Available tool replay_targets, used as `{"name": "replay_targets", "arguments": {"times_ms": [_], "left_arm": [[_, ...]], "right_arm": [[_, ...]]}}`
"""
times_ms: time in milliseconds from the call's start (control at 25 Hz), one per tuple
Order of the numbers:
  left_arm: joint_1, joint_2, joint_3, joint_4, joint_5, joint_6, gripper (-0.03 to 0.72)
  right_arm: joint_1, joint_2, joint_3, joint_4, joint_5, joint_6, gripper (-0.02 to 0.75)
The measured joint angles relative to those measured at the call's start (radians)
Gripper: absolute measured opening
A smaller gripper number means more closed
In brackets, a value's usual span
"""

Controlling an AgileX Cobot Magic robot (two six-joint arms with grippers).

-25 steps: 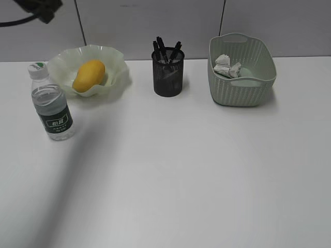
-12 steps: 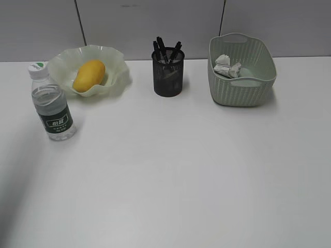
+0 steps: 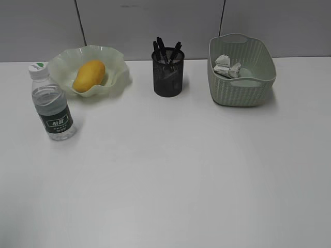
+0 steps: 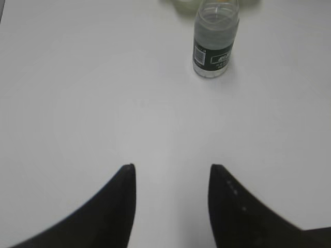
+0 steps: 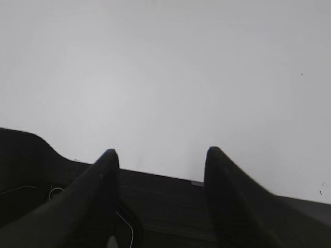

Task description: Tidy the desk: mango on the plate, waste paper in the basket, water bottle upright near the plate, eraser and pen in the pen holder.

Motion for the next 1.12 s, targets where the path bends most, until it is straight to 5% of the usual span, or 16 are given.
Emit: {"name": "replay_targets", "arguments": {"times_ms": [640,1120], "left_arm": [[0.000,-0.471,0.157,-0.038,0.006,-0.042,0.355],[0.000,-0.544,0.194,-0.027,0.051,-0.151,0.355]], "right_arm": [[0.000,0.000,0.000,0.000,-0.001,0.001,0.424],[0.000,0.000,0.000,0.000,-0.001,0.001,0.424]]}}
